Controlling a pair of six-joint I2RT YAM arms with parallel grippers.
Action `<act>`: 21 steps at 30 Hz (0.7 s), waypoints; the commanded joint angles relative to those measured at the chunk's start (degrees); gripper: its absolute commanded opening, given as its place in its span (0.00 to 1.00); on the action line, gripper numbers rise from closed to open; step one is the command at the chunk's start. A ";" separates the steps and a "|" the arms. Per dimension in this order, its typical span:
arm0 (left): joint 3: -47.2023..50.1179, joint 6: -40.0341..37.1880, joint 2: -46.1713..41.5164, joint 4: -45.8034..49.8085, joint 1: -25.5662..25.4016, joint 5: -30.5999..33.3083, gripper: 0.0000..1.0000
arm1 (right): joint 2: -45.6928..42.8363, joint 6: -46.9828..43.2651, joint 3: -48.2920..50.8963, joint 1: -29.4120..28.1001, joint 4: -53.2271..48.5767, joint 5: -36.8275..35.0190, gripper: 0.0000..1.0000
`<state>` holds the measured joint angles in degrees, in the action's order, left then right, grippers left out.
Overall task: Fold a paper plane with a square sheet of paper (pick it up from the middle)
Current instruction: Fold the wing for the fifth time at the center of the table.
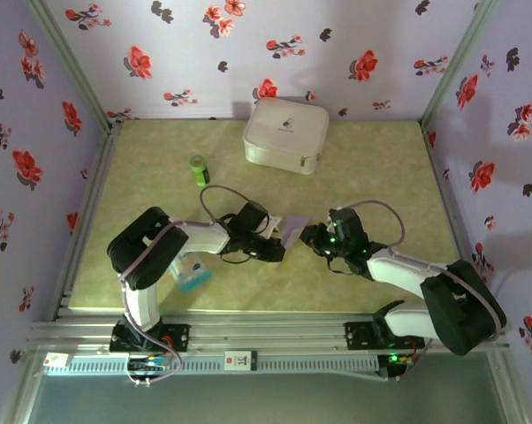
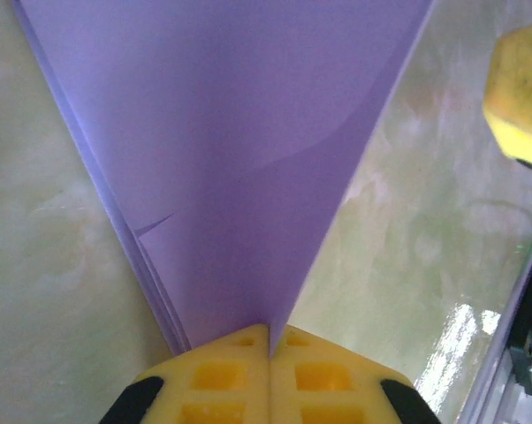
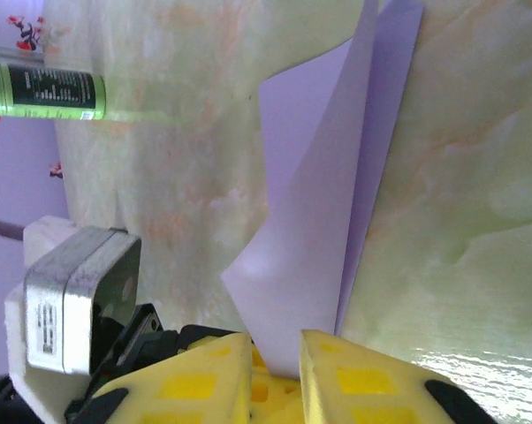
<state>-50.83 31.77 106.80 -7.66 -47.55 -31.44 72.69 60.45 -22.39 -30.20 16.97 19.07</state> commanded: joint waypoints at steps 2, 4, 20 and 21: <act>2.58 3.49 1.52 -4.93 1.04 -3.51 0.00 | 2.09 -3.53 -0.35 -0.57 2.92 0.70 0.16; 3.16 4.64 1.78 -6.41 1.39 -4.46 0.00 | 3.54 -3.93 -0.86 -0.57 3.53 2.19 0.14; 6.42 8.55 1.81 -10.86 2.56 -5.73 0.00 | 13.01 -5.52 -5.32 -0.48 8.91 9.30 0.08; 6.44 8.80 1.91 -10.97 2.64 -5.82 0.00 | 13.73 -5.87 -5.70 -0.40 8.39 9.32 0.08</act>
<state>-45.80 39.09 107.22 -18.90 -45.50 -36.25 84.60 56.86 -25.89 -30.39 23.81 25.61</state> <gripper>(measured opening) 0.048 0.076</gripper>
